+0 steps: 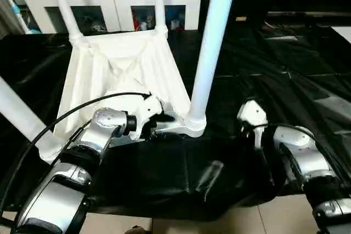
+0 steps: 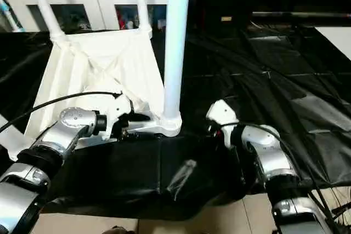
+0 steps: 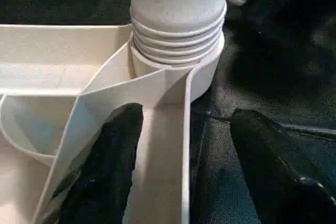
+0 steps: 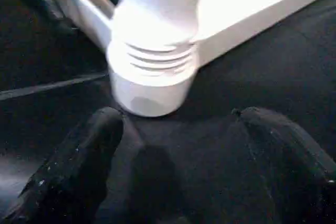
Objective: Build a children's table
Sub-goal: Rotate leg to tighten
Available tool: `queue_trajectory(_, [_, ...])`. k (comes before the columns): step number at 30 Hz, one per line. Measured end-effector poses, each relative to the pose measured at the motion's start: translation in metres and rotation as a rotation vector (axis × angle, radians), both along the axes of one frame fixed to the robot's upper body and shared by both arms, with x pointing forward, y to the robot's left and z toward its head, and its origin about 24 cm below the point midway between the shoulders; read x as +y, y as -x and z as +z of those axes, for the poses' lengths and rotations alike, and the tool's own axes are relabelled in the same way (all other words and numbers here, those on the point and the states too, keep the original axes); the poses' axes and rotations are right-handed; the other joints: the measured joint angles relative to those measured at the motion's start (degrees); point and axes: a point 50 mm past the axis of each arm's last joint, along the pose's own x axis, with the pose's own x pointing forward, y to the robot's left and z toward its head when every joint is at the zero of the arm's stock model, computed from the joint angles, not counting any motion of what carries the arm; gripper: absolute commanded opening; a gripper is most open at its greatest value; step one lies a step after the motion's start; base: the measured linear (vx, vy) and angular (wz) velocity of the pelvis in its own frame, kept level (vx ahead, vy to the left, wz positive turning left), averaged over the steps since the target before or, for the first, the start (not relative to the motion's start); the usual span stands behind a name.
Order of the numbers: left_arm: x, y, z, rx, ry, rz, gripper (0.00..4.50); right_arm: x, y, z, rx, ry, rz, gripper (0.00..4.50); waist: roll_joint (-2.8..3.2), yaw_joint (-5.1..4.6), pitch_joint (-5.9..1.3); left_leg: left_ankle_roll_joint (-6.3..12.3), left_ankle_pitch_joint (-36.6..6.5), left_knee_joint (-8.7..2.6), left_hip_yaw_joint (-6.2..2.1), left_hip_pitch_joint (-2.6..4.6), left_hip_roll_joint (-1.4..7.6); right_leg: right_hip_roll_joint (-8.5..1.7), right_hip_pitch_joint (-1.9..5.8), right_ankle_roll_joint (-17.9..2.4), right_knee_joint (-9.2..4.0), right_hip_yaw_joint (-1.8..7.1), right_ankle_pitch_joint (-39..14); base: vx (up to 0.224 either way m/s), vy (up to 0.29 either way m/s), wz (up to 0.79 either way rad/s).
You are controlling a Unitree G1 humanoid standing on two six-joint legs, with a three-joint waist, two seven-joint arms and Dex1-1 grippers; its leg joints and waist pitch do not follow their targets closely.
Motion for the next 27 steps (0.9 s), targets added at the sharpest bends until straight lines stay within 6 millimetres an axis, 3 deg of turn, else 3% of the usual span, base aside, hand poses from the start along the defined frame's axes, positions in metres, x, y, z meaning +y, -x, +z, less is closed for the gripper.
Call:
queue_trajectory(3, [0.001, -0.001, -0.001, 0.011, -0.015, 0.005, 2.51, 0.001, 0.003, 0.000, 0.015, -0.010, 0.005, 3.98, 0.34, 0.01, -0.15, 0.00, 0.0, 0.00, 0.00, 0.02, -0.01, 0.00, 0.00, 0.0, 0.01, 0.01, 0.0, 0.000, 0.000, 0.00])
queue_trajectory(11, [0.004, -0.004, -0.002, 0.051, -0.042, 0.037, 1.84, 0.003, 0.003, 0.003, 0.011, -0.009, 0.015, 3.98, 0.53, -0.08, -0.25, -0.01, 0.0, -0.02, -0.04, 0.11, -0.01, 0.00, 0.04, 0.0, 0.12, 0.00, 0.0, 0.000, 0.000, 0.00])
queue_trajectory(12, [0.005, -0.005, -0.003, 0.058, -0.038, 0.044, 1.80, 0.003, 0.003, 0.003, 0.012, -0.009, 0.013, 3.98, 0.54, -0.09, -0.25, -0.01, 0.0, -0.02, -0.04, 0.11, -0.01, 0.00, 0.04, 0.0, 0.12, 0.00, 0.0, 0.000, 0.000, 0.00])
queue_trajectory(13, [0.005, -0.005, -0.002, 0.065, -0.034, 0.052, 1.49, 0.003, 0.003, 0.003, 0.012, -0.009, 0.012, 3.98, 0.54, -0.09, -0.25, -0.01, 0.0, -0.02, -0.04, 0.11, -0.01, 0.00, 0.04, 0.0, 0.12, 0.00, 0.0, 0.000, 0.000, 0.00])
queue_trajectory(17, [0.007, -0.005, -0.002, 0.078, -0.019, 0.060, 1.32, 0.003, 0.002, 0.004, 0.007, -0.008, 0.006, 3.98, 0.54, -0.09, -0.25, -0.01, 0.0, -0.03, -0.04, 0.10, 0.00, 0.00, 0.04, 0.0, 0.10, -0.02, 0.0, 0.000, 0.000, 0.00])
queue_trajectory(27, [0.013, 0.000, -0.004, 0.065, -0.022, 0.054, 0.43, 0.003, 0.003, 0.003, 0.009, -0.007, 0.007, 3.98, 0.54, -0.17, -0.25, -0.01, 0.0, -0.05, -0.03, 0.09, 0.00, 0.00, 0.04, 0.0, 0.02, 0.00, 0.0, 0.000, 0.000, 0.00])
